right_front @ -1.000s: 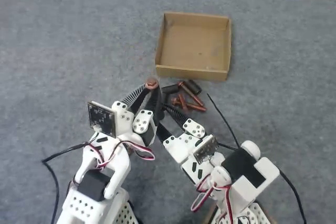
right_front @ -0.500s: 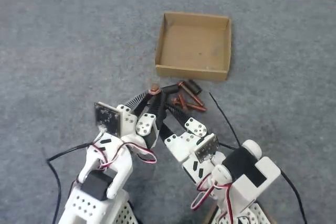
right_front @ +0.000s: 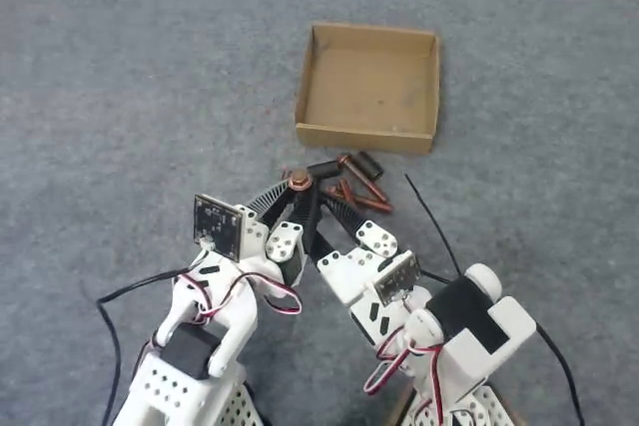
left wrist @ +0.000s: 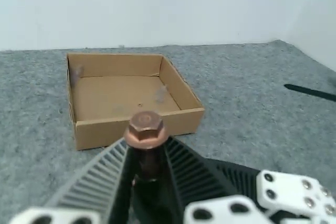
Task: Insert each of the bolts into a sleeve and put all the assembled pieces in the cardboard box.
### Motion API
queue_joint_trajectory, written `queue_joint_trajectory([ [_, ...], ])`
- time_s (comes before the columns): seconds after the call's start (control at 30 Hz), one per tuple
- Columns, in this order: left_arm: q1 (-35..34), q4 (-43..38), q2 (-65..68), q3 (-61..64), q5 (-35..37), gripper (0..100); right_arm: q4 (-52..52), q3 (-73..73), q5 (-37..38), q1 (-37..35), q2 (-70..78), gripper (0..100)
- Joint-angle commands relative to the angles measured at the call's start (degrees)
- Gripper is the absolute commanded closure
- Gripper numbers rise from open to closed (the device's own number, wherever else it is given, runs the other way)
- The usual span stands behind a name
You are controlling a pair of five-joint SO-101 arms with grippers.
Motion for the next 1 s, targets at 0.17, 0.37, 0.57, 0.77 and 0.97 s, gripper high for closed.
queue_joint_trajectory([
  [0.17,-0.26,0.44,-0.35,1.98,0.26,97,-1.45,-0.26,-0.70,2.77,-3.47,99.2],
  [0.37,-0.70,0.44,-0.35,1.98,0.44,82,-1.45,-0.26,-0.62,2.77,-3.47,99.2],
  [0.57,-0.70,0.44,-0.35,1.98,0.44,79,-1.45,-0.26,-0.62,2.77,-3.47,99.2],
  [0.77,-0.70,0.26,-0.35,1.98,0.44,79,-1.36,-0.26,-0.62,2.86,-3.47,99.2],
  [0.97,-1.05,0.26,-0.35,-0.75,0.44,79,-1.10,-0.26,-0.62,2.86,-3.47,99.2],
])
